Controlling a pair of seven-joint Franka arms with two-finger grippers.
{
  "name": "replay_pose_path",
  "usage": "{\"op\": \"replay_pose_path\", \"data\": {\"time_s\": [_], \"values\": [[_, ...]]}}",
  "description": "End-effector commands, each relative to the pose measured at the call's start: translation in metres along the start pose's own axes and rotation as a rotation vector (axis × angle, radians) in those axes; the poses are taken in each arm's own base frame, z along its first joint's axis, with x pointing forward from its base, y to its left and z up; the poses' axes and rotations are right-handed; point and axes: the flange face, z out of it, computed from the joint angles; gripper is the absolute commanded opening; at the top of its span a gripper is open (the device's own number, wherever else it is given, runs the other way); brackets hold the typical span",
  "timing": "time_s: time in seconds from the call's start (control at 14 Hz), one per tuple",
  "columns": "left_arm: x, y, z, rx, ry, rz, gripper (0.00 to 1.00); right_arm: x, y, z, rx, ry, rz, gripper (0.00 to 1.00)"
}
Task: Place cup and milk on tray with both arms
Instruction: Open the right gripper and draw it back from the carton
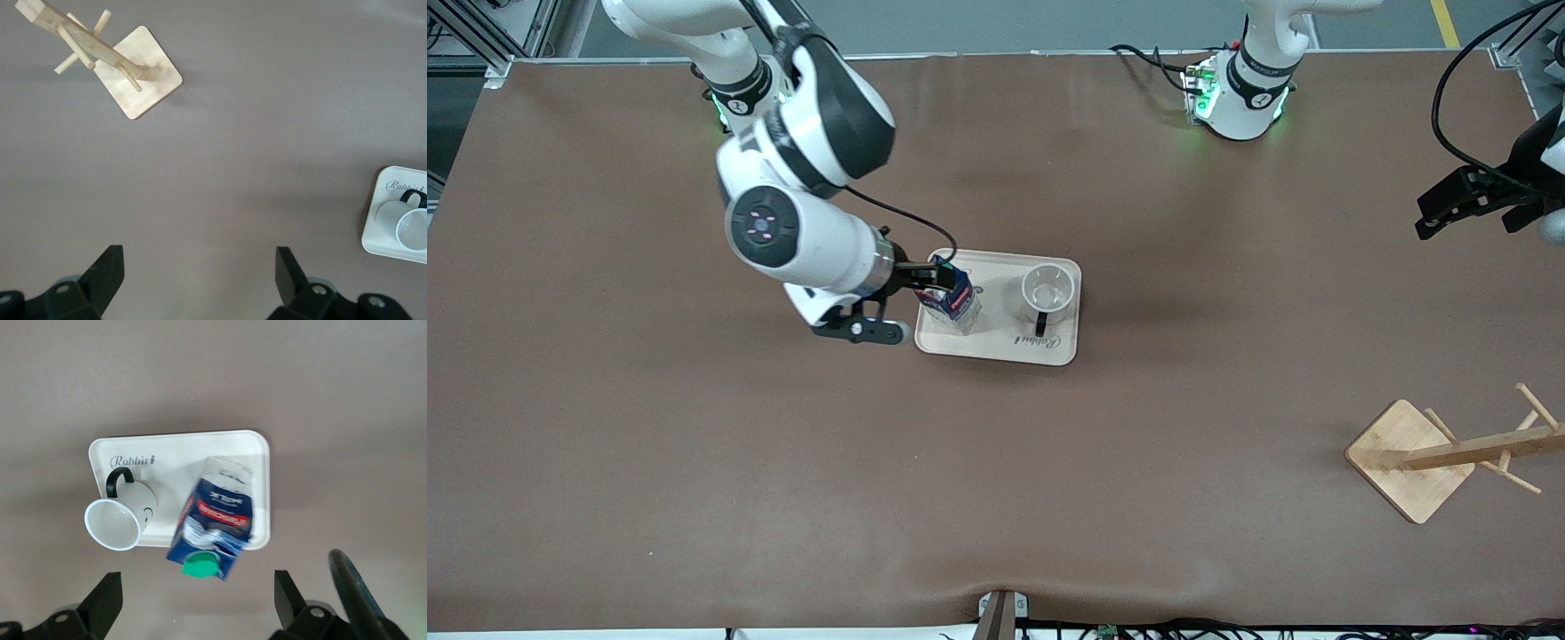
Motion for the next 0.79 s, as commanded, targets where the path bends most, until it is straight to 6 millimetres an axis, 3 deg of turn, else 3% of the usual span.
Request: {"op": "replay_pose_path", "data": {"time_s": [0.0,0.07,0.21,0.57,0.71], "values": [[0.001,0.000,-0.005,-0.020,0.010,0.005,1.00,0.022,0.033,-0.032,0.008,0.010,0.092,1.00],[0.000,0.003,-0.005,-0.017,0.009,0.008,1.00,0.022,0.036,-0.040,0.002,0.035,0.132,1.00],[0.000,0.001,-0.005,-0.015,0.010,0.011,1.00,-0.002,0.041,-0.082,-0.070,0.162,0.087,1.00],[-0.008,-0.002,-0.018,-0.028,0.024,-0.038,1.00,-0.040,0.053,-0.108,-0.135,0.212,0.008,1.00],[-0.011,-0.001,-0.020,-0.027,0.019,-0.098,1.00,-0.033,0.069,-0.119,-0.151,0.205,-0.034,1.00]]}}
